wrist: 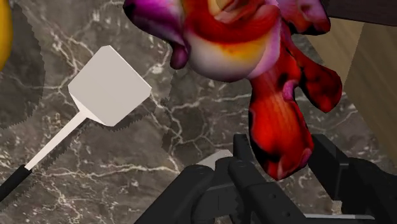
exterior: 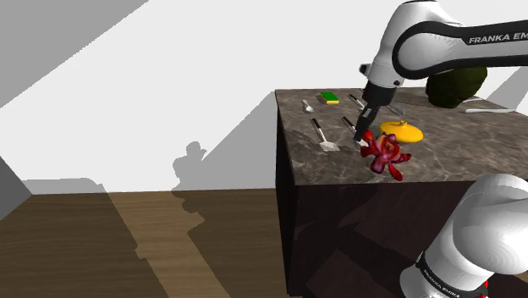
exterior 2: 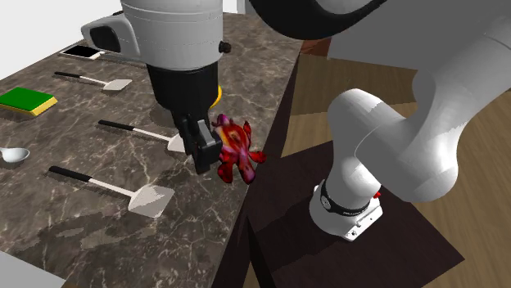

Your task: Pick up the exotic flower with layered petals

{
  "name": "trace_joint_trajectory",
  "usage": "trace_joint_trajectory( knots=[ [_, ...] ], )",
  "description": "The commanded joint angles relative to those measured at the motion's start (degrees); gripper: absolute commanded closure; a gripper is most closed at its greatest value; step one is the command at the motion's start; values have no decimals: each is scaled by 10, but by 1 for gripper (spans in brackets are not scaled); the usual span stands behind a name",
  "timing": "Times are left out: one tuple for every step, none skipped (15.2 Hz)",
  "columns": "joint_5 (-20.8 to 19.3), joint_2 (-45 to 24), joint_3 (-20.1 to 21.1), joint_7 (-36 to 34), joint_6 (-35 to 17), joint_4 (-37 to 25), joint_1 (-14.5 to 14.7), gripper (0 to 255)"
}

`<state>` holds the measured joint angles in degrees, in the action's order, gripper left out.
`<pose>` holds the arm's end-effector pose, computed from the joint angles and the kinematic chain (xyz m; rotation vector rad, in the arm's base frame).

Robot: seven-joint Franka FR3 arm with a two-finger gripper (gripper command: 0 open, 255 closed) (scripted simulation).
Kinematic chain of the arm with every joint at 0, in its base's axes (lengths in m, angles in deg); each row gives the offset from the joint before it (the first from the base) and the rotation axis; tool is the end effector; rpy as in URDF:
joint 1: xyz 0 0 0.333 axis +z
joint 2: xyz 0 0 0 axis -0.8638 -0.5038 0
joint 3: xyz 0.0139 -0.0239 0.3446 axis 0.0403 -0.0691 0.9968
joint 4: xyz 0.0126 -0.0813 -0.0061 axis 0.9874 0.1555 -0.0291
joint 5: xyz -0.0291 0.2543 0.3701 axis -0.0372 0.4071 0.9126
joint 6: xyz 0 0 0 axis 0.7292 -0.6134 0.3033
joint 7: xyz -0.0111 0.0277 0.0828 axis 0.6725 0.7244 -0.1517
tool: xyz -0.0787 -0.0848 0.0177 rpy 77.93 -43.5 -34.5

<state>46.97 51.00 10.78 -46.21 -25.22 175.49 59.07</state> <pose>0.3516 -0.0822 0.5189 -3.1011 -0.2802 -0.1894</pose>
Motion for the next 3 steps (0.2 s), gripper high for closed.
trace_joint_trajectory(
  knots=[
    [2, -1, 2, -1, 17, -19, 1, 255],
    [2, -1, 2, -1, 18, -20, 1, 255],
    [2, -1, 2, -1, 18, -20, 1, 255]
  ],
)
